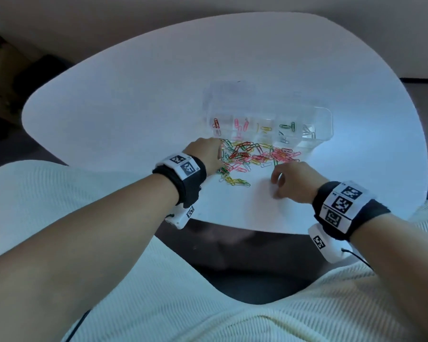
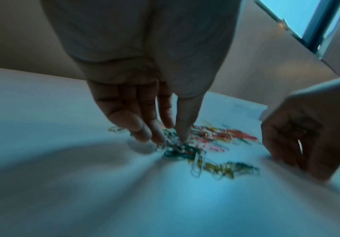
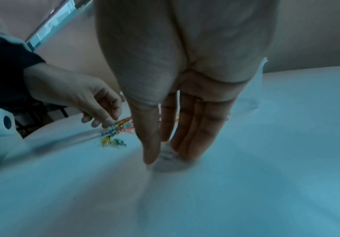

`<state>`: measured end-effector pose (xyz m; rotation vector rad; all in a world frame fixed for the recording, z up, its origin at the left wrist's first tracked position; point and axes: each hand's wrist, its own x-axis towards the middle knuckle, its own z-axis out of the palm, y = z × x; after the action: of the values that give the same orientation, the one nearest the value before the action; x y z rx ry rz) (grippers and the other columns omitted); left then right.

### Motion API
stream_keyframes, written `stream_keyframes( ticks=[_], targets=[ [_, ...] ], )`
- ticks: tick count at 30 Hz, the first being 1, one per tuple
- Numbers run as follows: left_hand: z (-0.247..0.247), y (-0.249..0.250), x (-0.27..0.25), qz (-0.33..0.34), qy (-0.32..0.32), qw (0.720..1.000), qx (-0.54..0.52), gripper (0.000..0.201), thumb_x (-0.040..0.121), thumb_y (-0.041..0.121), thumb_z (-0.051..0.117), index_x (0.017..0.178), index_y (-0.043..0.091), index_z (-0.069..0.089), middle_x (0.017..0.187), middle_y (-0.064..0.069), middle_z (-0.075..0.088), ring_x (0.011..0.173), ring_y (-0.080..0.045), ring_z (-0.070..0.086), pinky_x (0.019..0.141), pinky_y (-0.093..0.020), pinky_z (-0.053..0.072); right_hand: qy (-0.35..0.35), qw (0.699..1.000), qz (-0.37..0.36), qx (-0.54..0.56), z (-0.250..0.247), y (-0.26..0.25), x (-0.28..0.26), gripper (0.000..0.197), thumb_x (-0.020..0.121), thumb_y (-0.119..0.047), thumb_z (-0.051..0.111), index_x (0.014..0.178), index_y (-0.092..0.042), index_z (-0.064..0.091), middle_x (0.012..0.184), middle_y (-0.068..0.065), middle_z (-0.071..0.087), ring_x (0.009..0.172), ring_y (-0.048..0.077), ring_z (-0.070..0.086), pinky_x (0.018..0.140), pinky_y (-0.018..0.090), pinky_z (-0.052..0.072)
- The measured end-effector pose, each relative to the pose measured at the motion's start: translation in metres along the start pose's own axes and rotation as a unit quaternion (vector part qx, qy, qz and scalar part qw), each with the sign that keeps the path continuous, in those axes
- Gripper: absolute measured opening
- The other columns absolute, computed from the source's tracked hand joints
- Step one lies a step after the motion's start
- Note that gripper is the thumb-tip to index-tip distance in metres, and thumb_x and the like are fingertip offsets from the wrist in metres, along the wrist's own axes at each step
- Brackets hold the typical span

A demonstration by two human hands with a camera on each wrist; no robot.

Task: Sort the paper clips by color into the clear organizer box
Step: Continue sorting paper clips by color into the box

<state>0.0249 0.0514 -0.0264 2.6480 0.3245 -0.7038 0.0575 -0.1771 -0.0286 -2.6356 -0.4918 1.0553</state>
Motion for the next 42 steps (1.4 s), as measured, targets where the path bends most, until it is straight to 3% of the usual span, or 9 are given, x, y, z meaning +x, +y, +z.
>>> stream_keyframes(
  ticks=[8,13,17,23,26,29,33,36,42],
  targets=[
    [0.014,0.005,0.003,0.039,0.033,0.999,-0.009,0.012,0.086,0.01,0.059,0.092,0.017,0.066,0.099,-0.004,0.066,0.09,-0.025,0.062,0.072,-0.028,0.045,0.031,0.999,0.007,-0.009,0.01,0.0,0.003,0.016,0.079,-0.012,0.069,0.094,-0.018,0.068,0.095,0.004,0.066,0.081,0.021,0.063,0.064,0.026,0.049],
    [0.005,0.0,0.004,0.022,0.041,0.997,-0.065,0.012,0.084,0.015,0.07,0.094,0.02,0.068,0.098,-0.003,0.067,0.086,-0.021,0.06,0.074,-0.026,0.046,0.024,0.99,0.0,0.136,0.008,-0.006,0.006,0.016,0.084,-0.004,0.06,0.091,-0.015,0.07,0.079,0.003,0.069,0.07,0.016,0.064,0.063,0.022,0.052],
    [-0.01,-0.001,0.0,0.007,0.065,0.984,-0.166,0.019,0.086,0.007,0.057,0.092,0.014,0.074,0.087,0.003,0.066,0.084,-0.015,0.061,0.078,-0.023,0.049,-0.049,0.877,0.02,0.477,0.003,-0.014,0.004,0.016,0.086,0.011,0.058,0.077,-0.001,0.064,0.078,0.01,0.063,0.063,0.019,0.067,0.064,0.025,0.058],
    [-0.01,-0.005,-0.008,0.009,-0.02,0.962,-0.272,0.02,0.081,-0.002,0.066,0.079,0.016,0.072,0.074,0.001,0.068,0.072,-0.015,0.066,0.082,-0.032,0.057,-0.055,0.822,-0.003,0.567,0.005,-0.019,0.008,0.022,0.087,0.019,0.052,0.088,0.001,0.064,0.086,0.011,0.065,0.065,0.018,0.069,0.065,0.022,0.057],
    [-0.005,-0.007,-0.01,0.038,-0.053,0.965,-0.253,0.016,0.082,-0.001,0.068,0.089,0.013,0.072,0.087,-0.006,0.071,0.083,-0.021,0.069,0.084,-0.035,0.057,-0.027,0.848,0.005,0.53,0.006,-0.02,0.011,0.033,0.086,0.021,0.044,0.1,-0.002,0.064,0.08,0.012,0.062,0.06,0.021,0.064,0.061,0.025,0.056],
    [-0.001,-0.008,-0.016,0.071,-0.078,0.974,-0.198,0.019,0.083,0.0,0.066,0.089,0.017,0.071,0.087,-0.002,0.067,0.083,-0.019,0.066,0.078,-0.03,0.056,0.024,0.923,0.01,0.384,0.007,-0.023,0.014,0.038,0.085,0.01,0.038,0.092,-0.013,0.068,0.073,0.006,0.056,0.064,0.021,0.053,0.065,0.03,0.046],
    [0.004,-0.012,-0.026,0.105,-0.101,0.984,-0.106,0.022,0.084,0.003,0.063,0.093,0.021,0.068,0.09,0.005,0.06,0.079,-0.008,0.055,0.068,-0.02,0.045,0.027,0.992,-0.033,0.117,0.01,-0.027,0.014,0.044,0.089,-0.006,0.044,0.122,-0.026,0.065,0.128,0.003,0.06,0.116,0.021,0.054,0.088,0.024,0.036],
    [0.005,-0.015,-0.03,0.116,-0.111,0.984,-0.076,0.022,0.083,0.002,0.062,0.093,0.02,0.069,0.091,0.003,0.061,0.078,-0.01,0.056,0.068,-0.023,0.046,0.039,0.997,-0.048,0.04,0.013,-0.026,0.012,0.046,0.089,-0.01,0.047,0.127,-0.03,0.063,0.141,0.003,0.055,0.127,0.022,0.052,0.09,0.021,0.038],
    [0.0,-0.012,-0.028,0.096,-0.108,0.987,-0.067,0.026,0.087,-0.001,0.048,0.088,0.019,0.065,0.09,0.005,0.06,0.085,-0.015,0.054,0.071,-0.025,0.042,0.104,0.994,-0.033,0.001,0.012,-0.018,0.007,0.021,0.088,-0.02,0.062,0.101,-0.025,0.077,0.119,0.002,0.07,0.099,0.019,0.066,0.077,0.018,0.045]
  ],
)
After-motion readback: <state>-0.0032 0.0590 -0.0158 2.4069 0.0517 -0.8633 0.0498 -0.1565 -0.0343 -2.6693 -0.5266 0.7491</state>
